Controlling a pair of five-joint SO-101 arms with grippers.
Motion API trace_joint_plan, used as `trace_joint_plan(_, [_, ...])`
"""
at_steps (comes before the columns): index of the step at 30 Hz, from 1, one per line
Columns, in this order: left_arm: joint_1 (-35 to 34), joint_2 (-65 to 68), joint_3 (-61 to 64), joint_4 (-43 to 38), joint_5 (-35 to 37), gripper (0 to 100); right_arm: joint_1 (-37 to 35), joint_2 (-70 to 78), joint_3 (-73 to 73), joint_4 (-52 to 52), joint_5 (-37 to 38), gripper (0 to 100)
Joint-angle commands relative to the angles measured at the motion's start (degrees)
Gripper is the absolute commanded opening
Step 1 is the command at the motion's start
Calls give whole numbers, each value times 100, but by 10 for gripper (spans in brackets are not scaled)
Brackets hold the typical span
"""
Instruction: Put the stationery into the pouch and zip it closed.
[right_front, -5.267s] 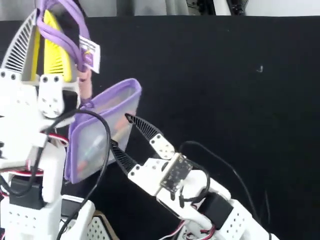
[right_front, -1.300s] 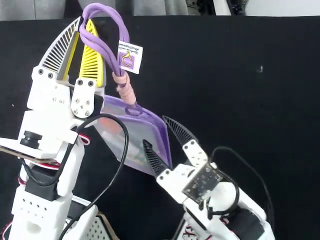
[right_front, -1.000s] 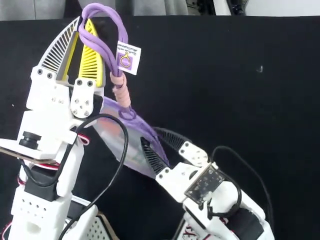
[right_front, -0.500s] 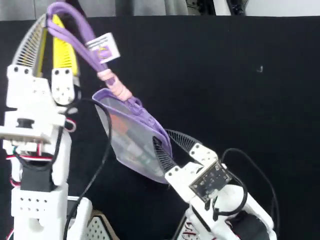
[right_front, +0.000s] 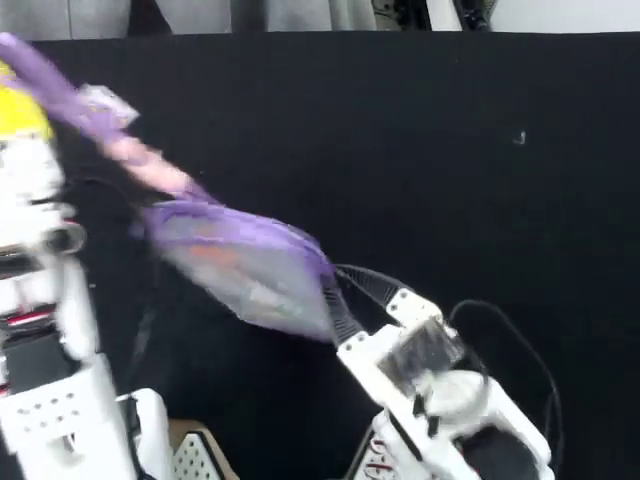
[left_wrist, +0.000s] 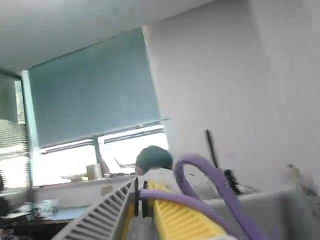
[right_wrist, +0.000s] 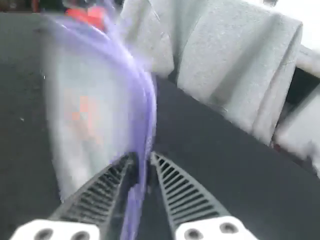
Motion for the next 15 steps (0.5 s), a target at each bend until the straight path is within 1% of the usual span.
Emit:
trace_joint_plan(1, [-532,-88,-303,-44,-53,29,158,92,-84,79,35,10])
trace_joint_plan(5, [-945,-88,-277,-44,-53,30,149,409,-119,26,44,10])
trace_joint_plan(9, [-963,-88,-251,-35,-44,30,105,470,-136,-352,70,11])
trace_joint_plan(12, [-541,-88,-312,-35,35,30,-299,514,-295,-360,79,25])
trace_joint_plan(13, [-391,-97,-330,-53,70,30,-448,505,-338,-352,79,47])
trace_joint_plan(15, [-84,-97,-356,-202,105,30,-677,470,-488,-290,79,128])
